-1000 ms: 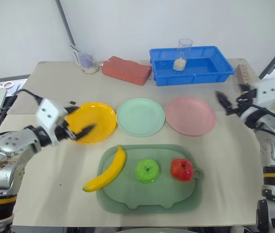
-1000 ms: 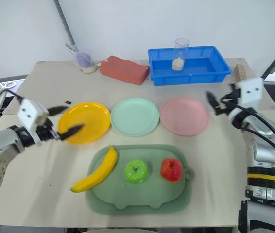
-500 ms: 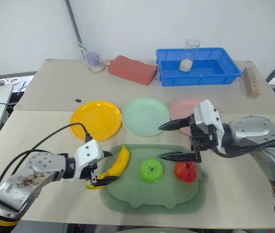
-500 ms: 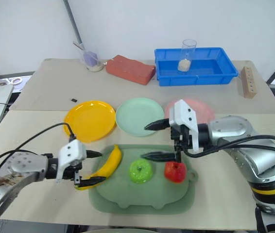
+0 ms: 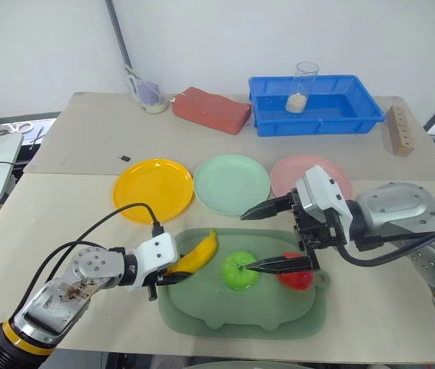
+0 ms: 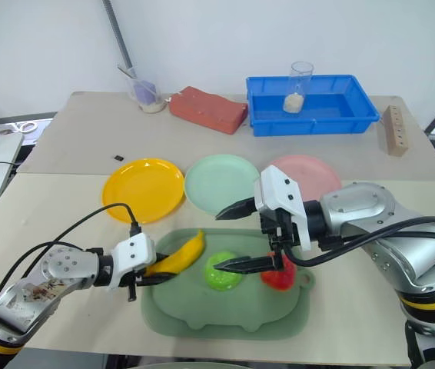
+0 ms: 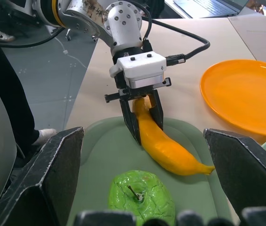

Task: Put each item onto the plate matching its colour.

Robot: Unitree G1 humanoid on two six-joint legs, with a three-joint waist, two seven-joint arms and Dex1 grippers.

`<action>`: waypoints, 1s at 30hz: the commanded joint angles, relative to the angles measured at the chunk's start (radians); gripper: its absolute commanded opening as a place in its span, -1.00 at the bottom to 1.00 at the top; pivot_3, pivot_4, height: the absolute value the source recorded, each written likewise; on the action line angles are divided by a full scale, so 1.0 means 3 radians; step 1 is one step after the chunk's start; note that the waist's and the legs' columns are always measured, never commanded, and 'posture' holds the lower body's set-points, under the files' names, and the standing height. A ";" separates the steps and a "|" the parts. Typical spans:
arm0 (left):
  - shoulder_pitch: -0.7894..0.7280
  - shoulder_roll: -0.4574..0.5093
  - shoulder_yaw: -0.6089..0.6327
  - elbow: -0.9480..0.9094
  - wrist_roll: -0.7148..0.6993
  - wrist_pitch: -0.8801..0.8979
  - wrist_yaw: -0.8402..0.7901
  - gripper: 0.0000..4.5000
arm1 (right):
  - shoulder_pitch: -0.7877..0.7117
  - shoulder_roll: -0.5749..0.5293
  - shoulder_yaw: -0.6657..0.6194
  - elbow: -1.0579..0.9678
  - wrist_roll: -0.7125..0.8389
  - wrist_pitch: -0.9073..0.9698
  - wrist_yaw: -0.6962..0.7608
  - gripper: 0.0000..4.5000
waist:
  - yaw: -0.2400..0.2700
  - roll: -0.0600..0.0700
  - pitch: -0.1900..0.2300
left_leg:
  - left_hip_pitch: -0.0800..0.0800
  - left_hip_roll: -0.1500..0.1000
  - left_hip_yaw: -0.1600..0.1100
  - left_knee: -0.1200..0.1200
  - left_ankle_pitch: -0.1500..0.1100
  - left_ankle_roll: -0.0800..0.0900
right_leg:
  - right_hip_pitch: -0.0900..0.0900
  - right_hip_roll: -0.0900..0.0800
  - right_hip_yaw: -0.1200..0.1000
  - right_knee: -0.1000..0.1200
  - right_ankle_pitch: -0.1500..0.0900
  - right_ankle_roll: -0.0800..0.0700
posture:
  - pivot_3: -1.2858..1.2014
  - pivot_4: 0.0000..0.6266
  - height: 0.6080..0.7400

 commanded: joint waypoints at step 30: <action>-0.1917 -0.0152 0.0781 0.2086 0.0011 -0.0388 -0.0566 0.98 | -0.0215 0.0350 -0.0252 0.0253 -0.0664 0.0199 -0.1003 1.00 | 0.0006 0.0016 -0.0024 | -0.0024 -0.0001 -0.0023 0.0011 0.0002 0.0004 | -0.0027 0.0019 -0.0016 0.0046 0.0008 0.0009 | 0.03 -0.52 1.00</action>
